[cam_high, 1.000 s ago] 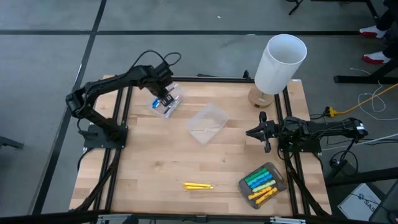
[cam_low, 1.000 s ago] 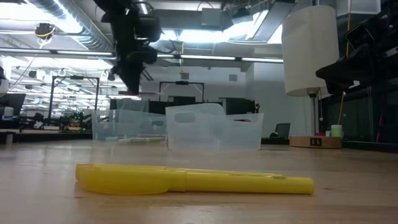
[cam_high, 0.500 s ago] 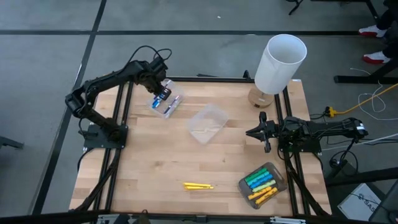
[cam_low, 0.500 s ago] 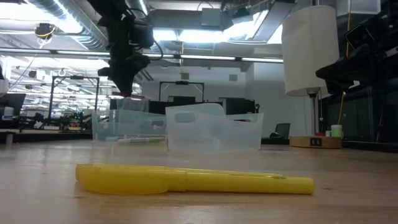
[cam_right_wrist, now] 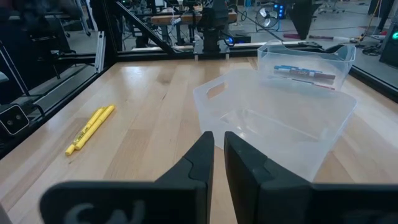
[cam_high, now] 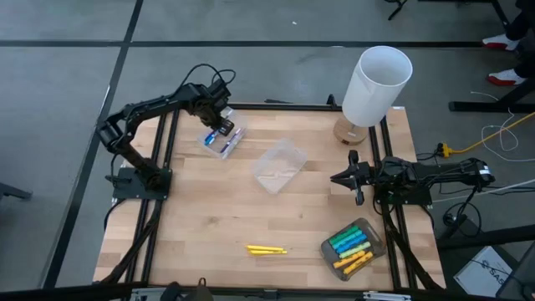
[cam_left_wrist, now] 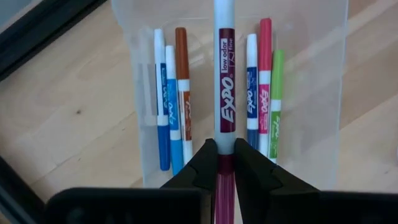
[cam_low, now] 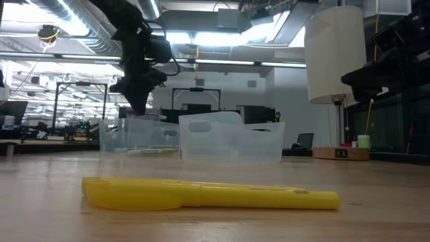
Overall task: Pick & Place Markers
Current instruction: Put the violet marker into the transparent bin
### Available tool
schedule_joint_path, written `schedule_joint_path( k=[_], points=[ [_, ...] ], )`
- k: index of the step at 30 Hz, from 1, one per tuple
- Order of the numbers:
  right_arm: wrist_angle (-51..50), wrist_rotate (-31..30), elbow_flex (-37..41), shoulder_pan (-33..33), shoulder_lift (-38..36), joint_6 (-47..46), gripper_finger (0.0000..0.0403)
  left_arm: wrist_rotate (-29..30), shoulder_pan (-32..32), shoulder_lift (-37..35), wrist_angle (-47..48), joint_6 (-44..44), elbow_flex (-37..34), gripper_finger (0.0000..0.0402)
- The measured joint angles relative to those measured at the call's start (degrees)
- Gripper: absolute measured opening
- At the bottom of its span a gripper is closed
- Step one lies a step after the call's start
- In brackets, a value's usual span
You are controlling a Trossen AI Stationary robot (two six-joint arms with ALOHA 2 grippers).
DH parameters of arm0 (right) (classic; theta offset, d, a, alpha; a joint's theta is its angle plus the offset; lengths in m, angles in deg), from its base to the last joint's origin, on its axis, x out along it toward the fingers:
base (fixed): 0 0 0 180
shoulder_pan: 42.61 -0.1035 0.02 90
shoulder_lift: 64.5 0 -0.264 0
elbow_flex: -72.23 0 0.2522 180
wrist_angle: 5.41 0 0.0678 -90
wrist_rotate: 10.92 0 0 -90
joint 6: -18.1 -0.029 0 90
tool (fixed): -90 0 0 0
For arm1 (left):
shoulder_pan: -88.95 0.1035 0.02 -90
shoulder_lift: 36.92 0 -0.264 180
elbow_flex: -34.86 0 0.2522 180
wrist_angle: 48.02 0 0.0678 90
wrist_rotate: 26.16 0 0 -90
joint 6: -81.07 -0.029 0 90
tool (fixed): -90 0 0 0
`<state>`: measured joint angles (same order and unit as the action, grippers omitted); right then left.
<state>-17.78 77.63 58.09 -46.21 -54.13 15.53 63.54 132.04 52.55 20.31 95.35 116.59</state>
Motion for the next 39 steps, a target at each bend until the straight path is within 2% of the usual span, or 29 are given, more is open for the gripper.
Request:
schedule_joint_path(
  k=[13,28,39],
  points=[
    [0.01,0.00,0.00,-0.02,0.00,0.00,0.0040,-1.10,-0.74,4.36,-2.56,-0.48,0.00,0.0028],
    [-0.01,0.00,0.00,-0.02,0.00,0.00,0.0040,-1.64,-1.45,4.48,-3.27,1.47,0.00,0.0061],
    [0.00,0.00,-0.02,-0.01,0.00,0.00,0.0040,-2.41,-1.49,4.48,-2.97,1.47,0.00,0.0064]
  ],
)
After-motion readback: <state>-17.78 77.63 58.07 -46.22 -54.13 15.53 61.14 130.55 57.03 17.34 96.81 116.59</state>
